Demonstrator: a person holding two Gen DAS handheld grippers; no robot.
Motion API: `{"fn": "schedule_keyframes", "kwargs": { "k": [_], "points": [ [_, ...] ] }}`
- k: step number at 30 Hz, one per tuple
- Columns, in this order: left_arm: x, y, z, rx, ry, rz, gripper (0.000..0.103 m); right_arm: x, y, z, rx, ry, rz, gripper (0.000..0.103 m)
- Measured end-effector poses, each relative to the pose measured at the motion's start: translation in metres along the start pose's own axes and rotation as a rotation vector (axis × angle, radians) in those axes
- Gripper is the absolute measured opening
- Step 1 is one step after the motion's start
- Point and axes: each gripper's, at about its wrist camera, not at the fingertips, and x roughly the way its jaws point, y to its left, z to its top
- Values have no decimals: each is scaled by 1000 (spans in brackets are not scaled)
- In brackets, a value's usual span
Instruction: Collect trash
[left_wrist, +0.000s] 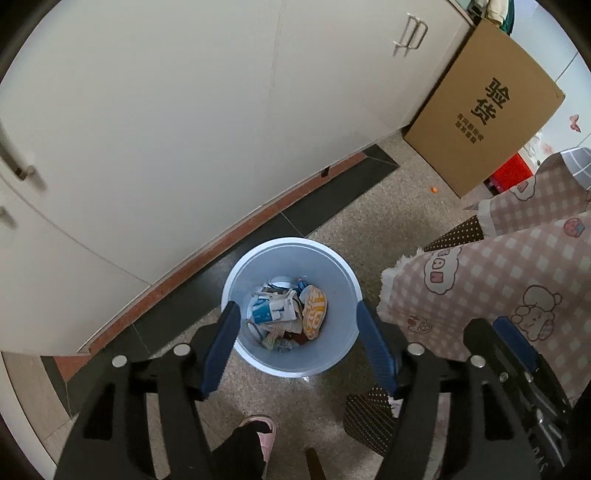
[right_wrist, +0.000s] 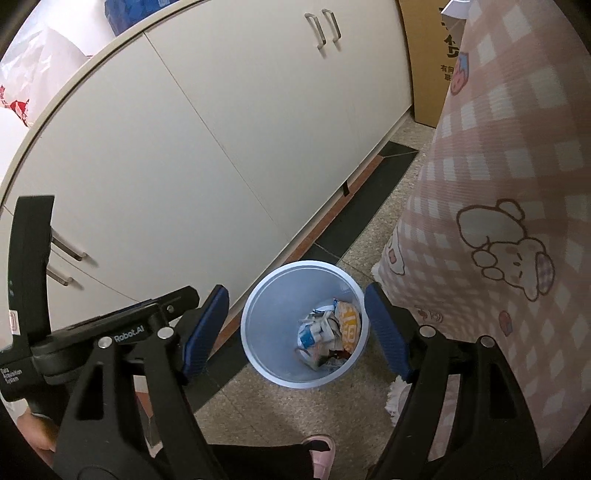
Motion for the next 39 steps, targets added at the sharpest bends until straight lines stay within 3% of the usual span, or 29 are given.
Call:
{"fn": "schedule_keyframes", "kwargs": {
  "k": [7, 11, 17, 20, 30, 39],
  "points": [
    [-58, 16, -10, -6, -93, 53, 70, -32, 29, 1, -56, -26, 27, 75],
    [-107, 21, -16, 3, -192, 57, 75, -63, 53, 1, -97, -60, 55, 77],
    [-183, 14, -29, 14, -322, 27, 77, -134, 75, 1, -129, -164, 62, 77],
    [-218, 1, -39, 29, -394, 0, 81, -178, 76, 0, -145, -234, 70, 83],
    [-329, -70, -96, 169, -630, -99, 90, -339, 52, -26, -179, -473, -70, 90],
    [-400, -117, -153, 277, -782, -177, 91, -438, 15, -67, -113, -635, -223, 94]
  ]
}}
